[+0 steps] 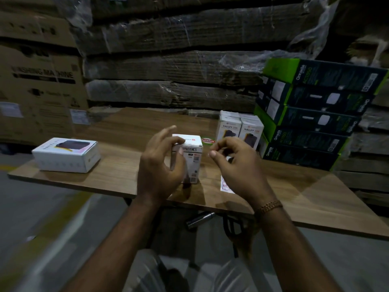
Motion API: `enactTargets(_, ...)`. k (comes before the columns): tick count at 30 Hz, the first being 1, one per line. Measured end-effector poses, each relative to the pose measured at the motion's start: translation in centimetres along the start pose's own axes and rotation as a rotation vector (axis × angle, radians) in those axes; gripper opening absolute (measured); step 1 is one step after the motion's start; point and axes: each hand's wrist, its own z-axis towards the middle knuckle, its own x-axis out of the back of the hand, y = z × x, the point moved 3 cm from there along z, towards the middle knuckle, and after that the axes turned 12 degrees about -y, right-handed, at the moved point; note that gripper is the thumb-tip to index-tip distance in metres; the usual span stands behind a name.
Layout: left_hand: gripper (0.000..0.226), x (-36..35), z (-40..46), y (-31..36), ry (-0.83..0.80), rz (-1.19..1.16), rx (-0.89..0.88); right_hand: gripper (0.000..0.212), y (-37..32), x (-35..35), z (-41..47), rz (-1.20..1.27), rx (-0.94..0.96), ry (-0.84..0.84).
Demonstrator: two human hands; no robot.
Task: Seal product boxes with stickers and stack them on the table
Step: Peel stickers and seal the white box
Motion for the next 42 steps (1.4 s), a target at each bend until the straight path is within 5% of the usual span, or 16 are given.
enactTargets(7,0.031,-0.1,-0.2,-0.6,-0.022,-0.043,-0.012,0.008,-3.2,-1.9,3.4,-0.067,0.113,-0.021)
enactTargets(42,0.025,-1.1,-0.5,-0.6,0.119,-0.149,0.038,0.006,-3.1,-3.8,3.9,-0.109,0.017,0.053)
